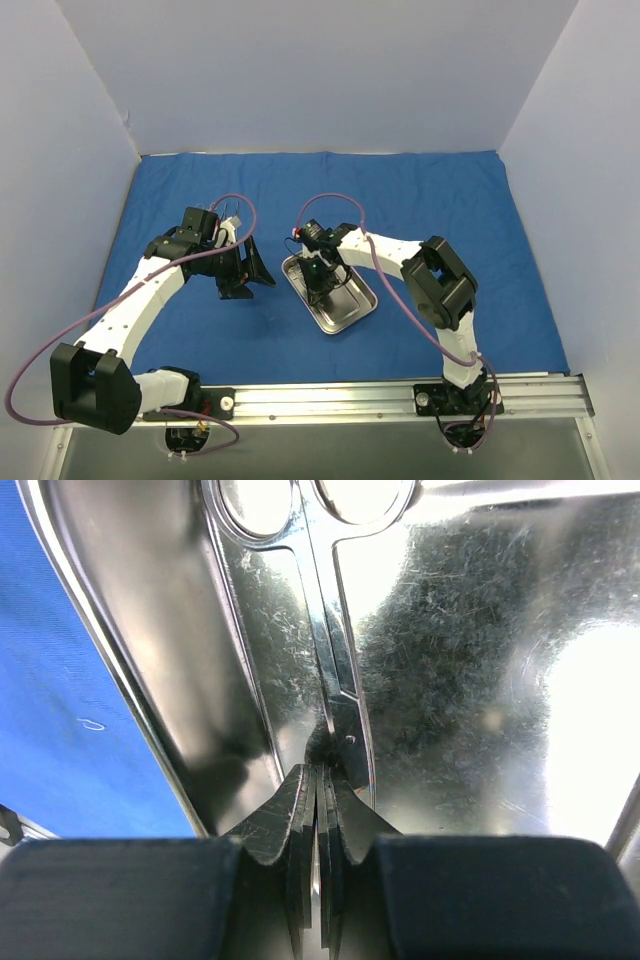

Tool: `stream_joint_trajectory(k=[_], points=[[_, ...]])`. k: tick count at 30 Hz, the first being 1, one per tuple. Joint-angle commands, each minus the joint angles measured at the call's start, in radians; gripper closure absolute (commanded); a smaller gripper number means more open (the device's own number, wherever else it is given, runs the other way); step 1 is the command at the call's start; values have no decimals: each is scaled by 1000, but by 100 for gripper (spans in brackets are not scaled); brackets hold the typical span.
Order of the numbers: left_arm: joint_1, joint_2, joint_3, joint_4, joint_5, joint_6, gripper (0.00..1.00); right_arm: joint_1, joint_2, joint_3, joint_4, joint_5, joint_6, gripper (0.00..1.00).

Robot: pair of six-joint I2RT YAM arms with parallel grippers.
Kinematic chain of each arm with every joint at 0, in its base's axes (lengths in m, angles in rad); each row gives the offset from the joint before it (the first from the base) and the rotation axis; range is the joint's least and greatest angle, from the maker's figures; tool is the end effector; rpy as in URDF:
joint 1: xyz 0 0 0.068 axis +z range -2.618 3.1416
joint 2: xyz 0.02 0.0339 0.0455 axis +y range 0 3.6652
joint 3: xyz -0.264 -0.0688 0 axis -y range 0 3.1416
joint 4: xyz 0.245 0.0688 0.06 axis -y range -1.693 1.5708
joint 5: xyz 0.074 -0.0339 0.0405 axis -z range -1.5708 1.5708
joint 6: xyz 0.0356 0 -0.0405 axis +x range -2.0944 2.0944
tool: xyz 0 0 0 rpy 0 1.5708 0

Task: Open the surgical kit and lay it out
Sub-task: Adjust the medical item in the container.

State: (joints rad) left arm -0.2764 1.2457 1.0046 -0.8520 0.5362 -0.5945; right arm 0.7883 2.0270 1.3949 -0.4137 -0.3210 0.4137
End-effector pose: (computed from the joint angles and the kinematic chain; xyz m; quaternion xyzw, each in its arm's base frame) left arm 0.2221 -0.0819 0.2705 -0.0865 0.9350 -0.3296 0.0983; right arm 0.2906 0.3082 0.1609 -0.2183 0.9289 0.2721 0.1240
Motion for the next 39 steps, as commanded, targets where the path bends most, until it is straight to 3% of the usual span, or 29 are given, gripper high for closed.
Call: stream_joint_trajectory(k=[1,10,15,23,36,39], points=[[-6,-9,-11,33,16,9,21,-17,-27,6,-79,77,-36,100],[-12,12,-41,54,-22,-24,21,2,-37,-8,-36,-27,10,100],[-79,121,-60,100,-93,-79,27,17,-56,-57,125,-179,141,100],[-119,234,-20,182,-156,-136,27,-3,-99,-37,102,-118,133,100],[-152,400,66,255,-231,-197,29,-6,-77,-60,115,-148,102,100],[-155,446,88,251,-251,-202,33,-6,-77,-77,136,-173,108,100]])
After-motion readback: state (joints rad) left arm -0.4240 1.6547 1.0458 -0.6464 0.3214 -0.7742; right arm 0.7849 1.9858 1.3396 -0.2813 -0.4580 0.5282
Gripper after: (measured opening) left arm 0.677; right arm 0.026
